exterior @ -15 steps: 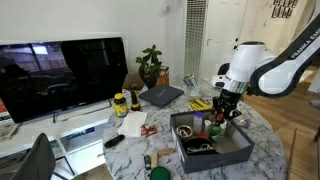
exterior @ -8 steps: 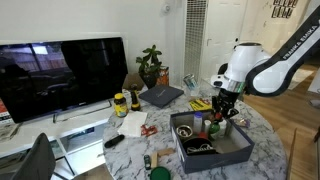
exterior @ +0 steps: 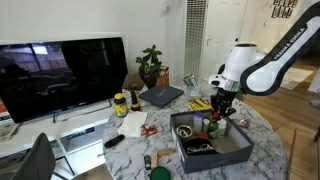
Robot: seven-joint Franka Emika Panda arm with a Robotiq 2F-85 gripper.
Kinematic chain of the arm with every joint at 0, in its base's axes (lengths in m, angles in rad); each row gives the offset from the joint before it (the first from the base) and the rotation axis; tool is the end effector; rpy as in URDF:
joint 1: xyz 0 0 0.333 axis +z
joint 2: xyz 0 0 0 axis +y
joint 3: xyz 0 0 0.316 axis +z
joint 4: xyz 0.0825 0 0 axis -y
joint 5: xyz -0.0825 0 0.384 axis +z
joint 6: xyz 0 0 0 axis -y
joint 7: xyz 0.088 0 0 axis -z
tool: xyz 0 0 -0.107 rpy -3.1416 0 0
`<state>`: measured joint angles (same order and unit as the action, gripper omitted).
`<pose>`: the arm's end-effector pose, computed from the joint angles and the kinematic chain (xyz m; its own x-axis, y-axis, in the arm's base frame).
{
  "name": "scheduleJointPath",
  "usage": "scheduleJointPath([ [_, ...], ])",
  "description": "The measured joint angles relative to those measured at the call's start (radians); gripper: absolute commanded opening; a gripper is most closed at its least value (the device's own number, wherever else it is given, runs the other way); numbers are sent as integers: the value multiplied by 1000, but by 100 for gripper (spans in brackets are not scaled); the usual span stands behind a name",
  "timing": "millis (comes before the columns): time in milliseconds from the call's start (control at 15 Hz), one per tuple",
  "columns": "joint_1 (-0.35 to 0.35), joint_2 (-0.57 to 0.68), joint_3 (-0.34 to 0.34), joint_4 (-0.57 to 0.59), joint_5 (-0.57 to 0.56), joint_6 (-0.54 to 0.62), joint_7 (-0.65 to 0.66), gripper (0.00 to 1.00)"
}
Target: Put the green bottle inside the box
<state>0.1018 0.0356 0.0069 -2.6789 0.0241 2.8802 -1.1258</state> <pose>0.4299 0.0455 0.2395 0.3448 0.9352 0.0802 0.9243 -0.3532 0.1444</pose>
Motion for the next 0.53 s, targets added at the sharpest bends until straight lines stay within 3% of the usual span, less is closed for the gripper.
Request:
scheduleJointPath([
  [533,-46,12,5,6,8,0,0,8],
])
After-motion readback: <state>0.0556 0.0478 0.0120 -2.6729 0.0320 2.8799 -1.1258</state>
